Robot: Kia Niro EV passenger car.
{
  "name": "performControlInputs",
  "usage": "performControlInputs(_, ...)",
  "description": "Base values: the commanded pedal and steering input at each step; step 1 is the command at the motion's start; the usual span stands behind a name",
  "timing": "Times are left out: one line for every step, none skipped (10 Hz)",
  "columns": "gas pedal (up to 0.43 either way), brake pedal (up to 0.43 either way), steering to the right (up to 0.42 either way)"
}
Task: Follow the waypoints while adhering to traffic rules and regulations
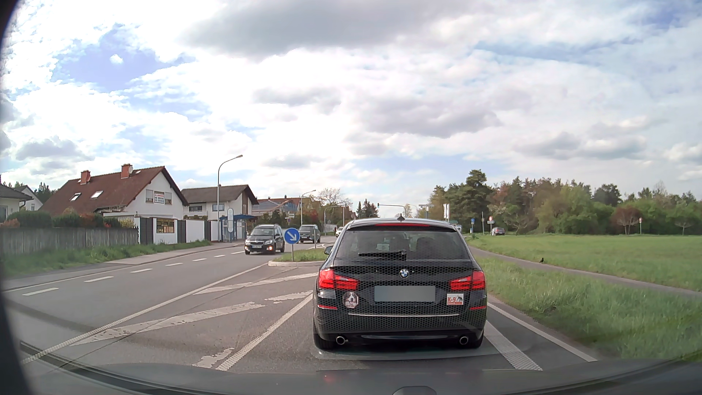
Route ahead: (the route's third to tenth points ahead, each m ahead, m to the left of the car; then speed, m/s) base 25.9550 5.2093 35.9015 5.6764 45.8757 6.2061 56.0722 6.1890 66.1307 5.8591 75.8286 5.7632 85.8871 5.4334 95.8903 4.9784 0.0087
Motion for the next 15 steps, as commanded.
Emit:
performControlInputs(0.000,0.165,0.004)
performControlInputs(0.000,0.116,0.004)
performControlInputs(0.000,0.079,0.003)
performControlInputs(0.000,0.030,0.003)
performControlInputs(0.000,0.006,0.004)
performControlInputs(0.000,0.000,0.003)
performControlInputs(0.000,0.000,0.003)
performControlInputs(0.000,0.000,0.004)
performControlInputs(0.000,0.000,0.003)
performControlInputs(0.000,0.000,0.003)
performControlInputs(0.000,0.000,0.003)
performControlInputs(0.000,0.000,0.004)
performControlInputs(0.000,0.000,0.003)
performControlInputs(0.000,0.000,0.003)
performControlInputs(0.000,0.000,0.003)
